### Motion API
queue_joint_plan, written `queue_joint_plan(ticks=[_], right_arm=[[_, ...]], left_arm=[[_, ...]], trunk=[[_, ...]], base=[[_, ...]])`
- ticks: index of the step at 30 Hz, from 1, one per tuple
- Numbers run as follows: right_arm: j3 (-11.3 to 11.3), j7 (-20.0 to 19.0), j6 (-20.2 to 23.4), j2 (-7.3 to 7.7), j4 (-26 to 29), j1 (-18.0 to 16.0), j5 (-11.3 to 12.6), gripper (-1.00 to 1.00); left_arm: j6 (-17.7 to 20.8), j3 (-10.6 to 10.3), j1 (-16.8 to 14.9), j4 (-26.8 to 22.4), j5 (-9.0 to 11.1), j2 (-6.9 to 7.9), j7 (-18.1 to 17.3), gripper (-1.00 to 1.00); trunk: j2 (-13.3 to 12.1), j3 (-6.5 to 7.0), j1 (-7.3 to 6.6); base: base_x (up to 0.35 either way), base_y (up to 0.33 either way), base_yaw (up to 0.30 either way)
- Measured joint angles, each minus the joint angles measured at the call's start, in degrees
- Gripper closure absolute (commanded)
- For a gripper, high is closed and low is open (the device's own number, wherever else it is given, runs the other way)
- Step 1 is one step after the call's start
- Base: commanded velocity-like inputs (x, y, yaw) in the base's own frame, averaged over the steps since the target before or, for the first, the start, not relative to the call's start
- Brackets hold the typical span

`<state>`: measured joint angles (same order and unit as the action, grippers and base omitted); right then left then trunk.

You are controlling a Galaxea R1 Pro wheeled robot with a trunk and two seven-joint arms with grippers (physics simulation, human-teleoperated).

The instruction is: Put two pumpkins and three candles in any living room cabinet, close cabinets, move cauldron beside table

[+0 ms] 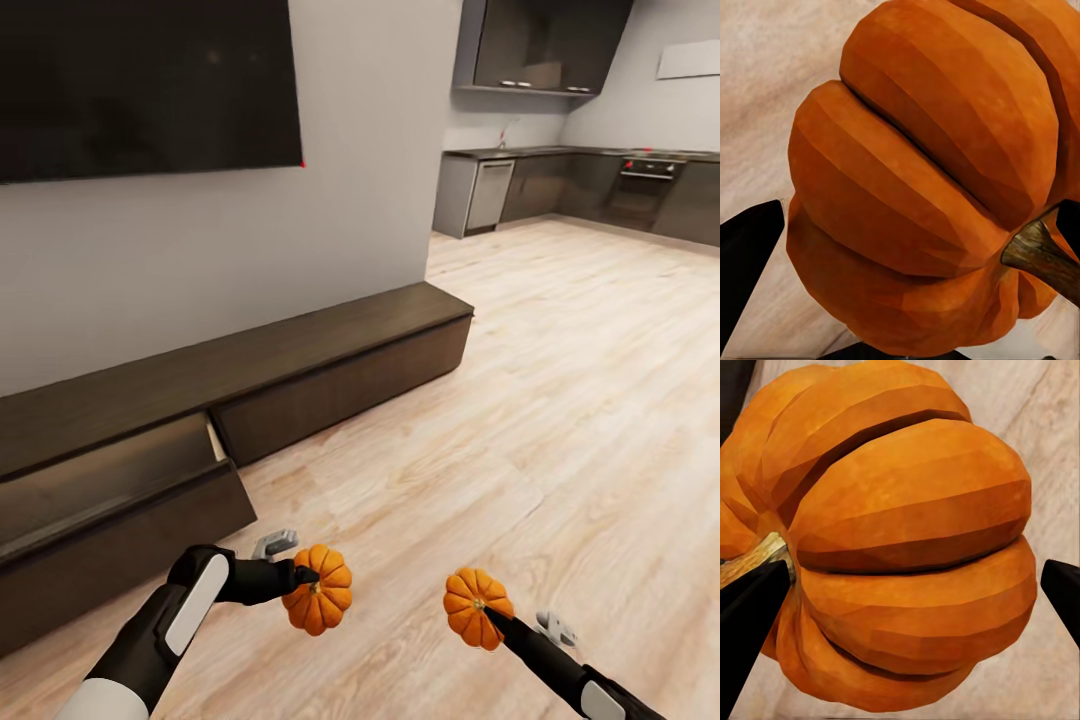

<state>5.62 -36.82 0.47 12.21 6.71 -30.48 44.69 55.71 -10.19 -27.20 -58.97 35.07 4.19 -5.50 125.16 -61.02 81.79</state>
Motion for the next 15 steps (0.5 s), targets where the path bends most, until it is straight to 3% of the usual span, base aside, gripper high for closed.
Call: queue_joint_plan(ticks=[7, 12, 15], right_arm=[[0.03, 0.00, 0.00, -0.09, 0.03, 0.00, -0.01, 1.00], [-0.24, -0.01, 0.00, -0.09, 0.04, 0.00, 0.08, 1.00], [-0.20, -0.01, 0.00, -0.05, 0.01, 0.00, 0.08, 1.00]], left_arm=[[0.00, 0.41, 0.00, 0.08, 0.01, 0.08, 0.06, 1.00], [0.00, 0.55, 0.00, 0.23, 0.09, 0.08, 0.18, 1.00], [-0.03, 0.61, 0.00, 0.79, -0.71, 0.05, 2.47, 1.00]], trunk=[[-2.81, 1.26, -1.54], [-4.81, 2.16, -2.64], [-6.02, 2.69, -3.30]], base=[[-0.001, 0.000, 0.282], [0.000, 0.000, 0.181], [0.000, 0.000, 0.194]])
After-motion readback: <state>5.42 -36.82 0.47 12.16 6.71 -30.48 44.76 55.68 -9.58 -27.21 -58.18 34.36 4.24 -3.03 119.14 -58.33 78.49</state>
